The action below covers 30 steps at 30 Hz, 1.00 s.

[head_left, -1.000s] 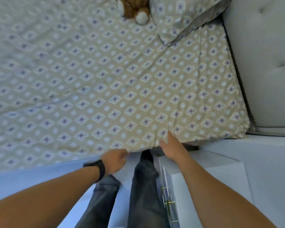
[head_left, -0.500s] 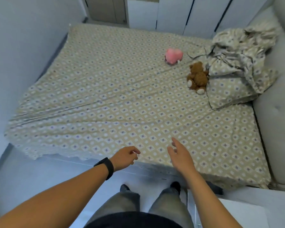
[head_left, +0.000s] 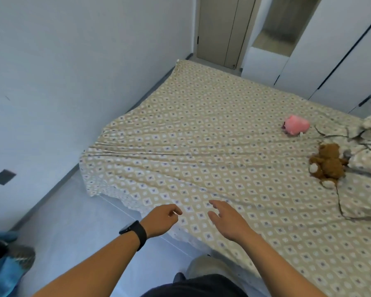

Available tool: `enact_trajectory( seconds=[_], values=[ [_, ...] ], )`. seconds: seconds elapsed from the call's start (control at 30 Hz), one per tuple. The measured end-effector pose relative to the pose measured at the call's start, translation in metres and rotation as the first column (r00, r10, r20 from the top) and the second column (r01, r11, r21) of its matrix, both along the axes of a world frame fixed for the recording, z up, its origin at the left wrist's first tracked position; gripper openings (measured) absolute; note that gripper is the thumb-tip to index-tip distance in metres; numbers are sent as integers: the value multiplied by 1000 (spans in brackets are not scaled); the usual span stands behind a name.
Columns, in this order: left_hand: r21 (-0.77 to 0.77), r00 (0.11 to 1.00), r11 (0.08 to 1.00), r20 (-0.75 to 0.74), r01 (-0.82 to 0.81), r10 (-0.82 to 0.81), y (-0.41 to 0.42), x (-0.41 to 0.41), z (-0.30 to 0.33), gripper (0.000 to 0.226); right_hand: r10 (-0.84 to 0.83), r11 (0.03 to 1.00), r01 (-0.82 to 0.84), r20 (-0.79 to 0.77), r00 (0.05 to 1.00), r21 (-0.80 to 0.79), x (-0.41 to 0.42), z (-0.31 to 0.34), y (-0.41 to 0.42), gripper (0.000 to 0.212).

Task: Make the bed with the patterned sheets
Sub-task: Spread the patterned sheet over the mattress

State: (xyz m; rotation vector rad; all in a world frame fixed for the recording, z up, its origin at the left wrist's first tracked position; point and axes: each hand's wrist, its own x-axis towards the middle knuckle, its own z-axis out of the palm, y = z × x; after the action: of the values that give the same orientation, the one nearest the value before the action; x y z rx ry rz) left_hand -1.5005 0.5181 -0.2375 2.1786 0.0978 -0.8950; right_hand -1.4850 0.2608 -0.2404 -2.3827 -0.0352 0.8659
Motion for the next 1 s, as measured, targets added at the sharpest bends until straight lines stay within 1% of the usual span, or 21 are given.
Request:
enact_trajectory(
  seconds=[0.07,0.17,0.23,0.33,0.43,0.5,0.6,0.67,0.8,0.9,1.0],
  values=[
    [22,1000,1000,12,16,-17,20,19,-3,24,39,999,-39,-5,999,4,23,-6,21,52],
    [52,1000,999,24,-6,5,53,48,-12,25,133,991,-133,-18,991,5,53,-18,55,52],
    [57,1000,998,-4,-23,23,72,60,-20,25,156,987,-157,-35,987,-20,65,-18,73,51],
    [49,993,993,-58,110,-107,96,87,-36,27,97,995,-98,-29,995,-30,86,-28,98,50],
    [41,969,969,-59,244,-241,120,125,-43,29,-17,994,9,-71,997,-112,105,-45,120,50],
    [56,938,937,-71,344,-339,135,144,-44,30,-100,986,83,-110,989,-146,107,-55,134,51],
    [89,867,862,-69,498,-494,141,171,-39,29,-233,967,212,-154,960,-142,96,-52,146,51],
    [103,795,788,-68,607,-603,126,186,-37,28,-351,935,333,-169,921,-126,75,-50,140,51],
    [118,669,660,-66,742,-740,65,195,-41,31,-533,845,513,-176,827,-149,24,-52,101,51],
    [82,619,614,-60,785,-783,15,174,-44,30,-623,782,599,-205,755,-174,-16,-56,66,51],
    [52,575,573,-89,818,-813,-41,142,-58,31,-682,731,654,-220,697,-195,-51,-71,23,49]
  ],
)
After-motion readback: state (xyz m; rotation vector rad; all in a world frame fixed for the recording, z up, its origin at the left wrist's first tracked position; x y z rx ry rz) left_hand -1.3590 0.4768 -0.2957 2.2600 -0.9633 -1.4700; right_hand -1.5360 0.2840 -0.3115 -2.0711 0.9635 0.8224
